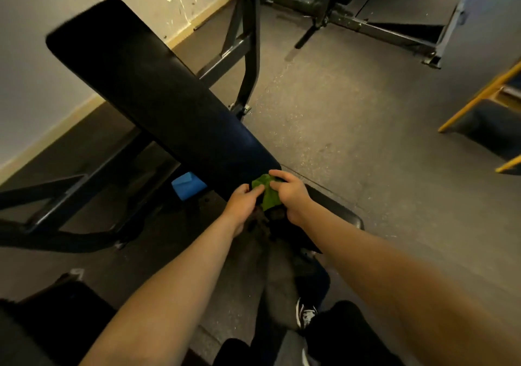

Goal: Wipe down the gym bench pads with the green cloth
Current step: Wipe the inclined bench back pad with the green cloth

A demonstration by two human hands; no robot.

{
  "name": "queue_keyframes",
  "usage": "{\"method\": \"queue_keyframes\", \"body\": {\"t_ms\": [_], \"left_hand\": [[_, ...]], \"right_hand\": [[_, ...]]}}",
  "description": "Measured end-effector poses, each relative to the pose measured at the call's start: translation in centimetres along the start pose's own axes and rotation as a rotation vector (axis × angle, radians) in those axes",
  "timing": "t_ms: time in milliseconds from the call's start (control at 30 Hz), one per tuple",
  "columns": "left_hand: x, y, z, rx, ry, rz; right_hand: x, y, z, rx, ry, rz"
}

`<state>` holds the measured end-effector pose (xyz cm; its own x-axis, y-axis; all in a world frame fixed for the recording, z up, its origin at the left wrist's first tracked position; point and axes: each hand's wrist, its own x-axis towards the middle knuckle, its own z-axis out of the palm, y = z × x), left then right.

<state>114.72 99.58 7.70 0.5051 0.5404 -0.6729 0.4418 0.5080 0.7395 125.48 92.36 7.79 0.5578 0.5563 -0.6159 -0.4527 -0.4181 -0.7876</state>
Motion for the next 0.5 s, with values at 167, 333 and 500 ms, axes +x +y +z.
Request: {"method": "queue_keyframes", "body": {"t_ms": [167,333,500], "left_hand": [[-3.8,6.0,4.4,-0.212,0.138,0.049],[-2.3,10.1,12.7,-0.279,0.155,0.092],[-1.0,14.4,22.9,-0.315,0.181,0.157]], "right_hand": [[-3.1,-6.7,-6.2,0.139,0.076,-0.106],[-0.9,-12.4,-15.1,0.094,0.019,-0.161],[2.2,-19.1,-23.9,-0.098,-0.064,-0.261]]}}
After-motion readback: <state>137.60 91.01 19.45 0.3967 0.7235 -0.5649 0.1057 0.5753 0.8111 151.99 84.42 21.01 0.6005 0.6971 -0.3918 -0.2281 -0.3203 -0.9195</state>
